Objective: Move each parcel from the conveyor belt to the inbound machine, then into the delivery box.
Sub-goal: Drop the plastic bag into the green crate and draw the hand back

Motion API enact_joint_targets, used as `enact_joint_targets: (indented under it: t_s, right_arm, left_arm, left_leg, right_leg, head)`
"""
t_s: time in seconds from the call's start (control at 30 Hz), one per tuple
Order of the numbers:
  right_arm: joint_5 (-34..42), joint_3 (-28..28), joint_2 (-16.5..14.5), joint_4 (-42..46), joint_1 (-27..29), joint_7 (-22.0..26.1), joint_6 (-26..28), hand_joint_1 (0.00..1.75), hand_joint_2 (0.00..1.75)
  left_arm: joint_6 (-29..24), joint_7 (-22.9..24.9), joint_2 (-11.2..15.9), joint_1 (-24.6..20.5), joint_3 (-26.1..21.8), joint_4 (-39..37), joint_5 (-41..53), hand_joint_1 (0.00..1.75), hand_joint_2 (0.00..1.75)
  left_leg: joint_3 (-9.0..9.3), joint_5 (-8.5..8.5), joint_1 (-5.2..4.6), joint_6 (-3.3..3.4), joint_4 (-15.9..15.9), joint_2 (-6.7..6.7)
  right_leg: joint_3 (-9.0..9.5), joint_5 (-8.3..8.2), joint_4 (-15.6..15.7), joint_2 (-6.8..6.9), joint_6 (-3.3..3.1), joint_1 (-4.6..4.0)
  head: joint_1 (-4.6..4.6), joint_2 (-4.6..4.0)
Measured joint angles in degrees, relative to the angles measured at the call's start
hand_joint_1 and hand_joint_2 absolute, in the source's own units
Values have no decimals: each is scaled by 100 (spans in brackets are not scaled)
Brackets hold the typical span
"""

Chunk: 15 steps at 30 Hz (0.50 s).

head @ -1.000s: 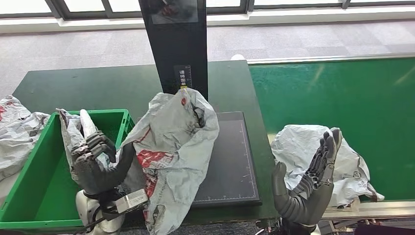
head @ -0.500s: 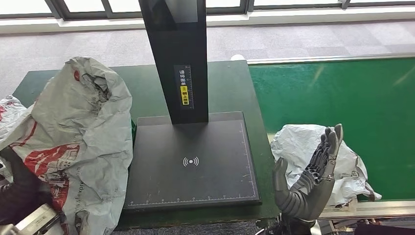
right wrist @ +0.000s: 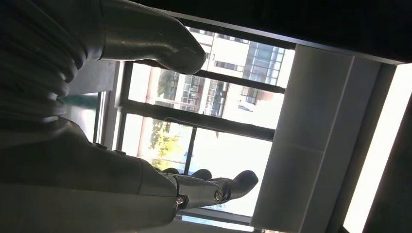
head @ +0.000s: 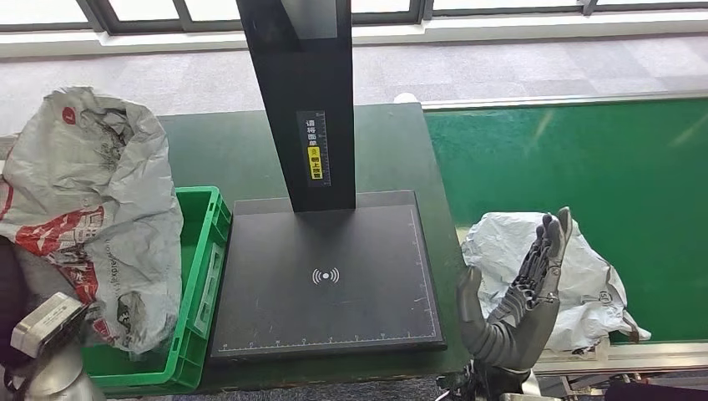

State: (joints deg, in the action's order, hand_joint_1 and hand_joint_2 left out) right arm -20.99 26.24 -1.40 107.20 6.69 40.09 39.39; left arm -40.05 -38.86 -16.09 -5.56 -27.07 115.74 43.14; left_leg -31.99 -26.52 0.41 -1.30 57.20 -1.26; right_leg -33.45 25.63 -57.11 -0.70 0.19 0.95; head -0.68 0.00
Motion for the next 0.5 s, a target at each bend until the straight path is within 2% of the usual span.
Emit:
enact_joint_targets:
  t_s: [0.17, 0.23, 0.3, 0.33, 0.43, 0.47, 0.5]
  right_arm:
    - [-73, 14, -16, -13, 11, 0, -236, 0, 175]
    - [-69, 14, -15, -19, 13, 1, -213, 0, 175]
    - [-86, 14, -16, -26, 20, 0, -225, 0, 175]
    - [-104, 14, -16, -28, 24, 0, -251, 0, 175]
    - [-167, 14, -17, -36, 27, -1, -374, 0, 175]
    - [-186, 14, -17, -39, 27, -1, -414, 0, 175]
    - [-203, 14, -17, -44, 26, -1, -451, 0, 175]
  left_arm:
    - [1, 28, 19, -235, -417, -960, 397, 175, 175]
    - [3, 158, 26, -355, -585, -1533, 1134, 175, 175]
    - [5, 543, 37, -465, -713, -2110, 2029, 175, 175]
    - [5, 885, 51, -511, -736, -2375, 2437, 145, 175]
    - [5, 2243, 189, -628, -619, -3257, 3441, 14, 175]
    - [5, 2637, 266, -662, -535, -3560, 3651, 0, 175]
    - [5, 2939, 340, -706, -452, -3846, 3799, 0, 175]
  left_leg:
    - [1, 1, -1, -1, 0, -2]
    - [1, 2, -1, -1, 0, -4]
    - [1, 3, -1, -1, 1, -1]
    - [1, 3, -1, -1, 1, 1]
    - [1, 3, -2, -1, 1, 4]
    - [1, 3, -3, -1, 1, 4]
    - [1, 3, -3, -2, 1, 5]
  right_leg:
    - [0, -1, 0, 0, -1, -1]
    - [0, -1, 0, 1, -1, 0]
    - [-3, -5, 0, -1, -2, 1]
    - [-6, -7, 0, -3, -2, 2]
    - [-8, -9, 1, -9, -3, 4]
    - [-8, -9, 1, -10, -3, 3]
    - [-7, -9, 0, -10, -3, 3]
  head:
    - [-1, 0]
    - [-1, 0]
    - [0, 0]
    - [0, 0]
    - [0, 0]
    - [0, 0]
    - [-1, 0]
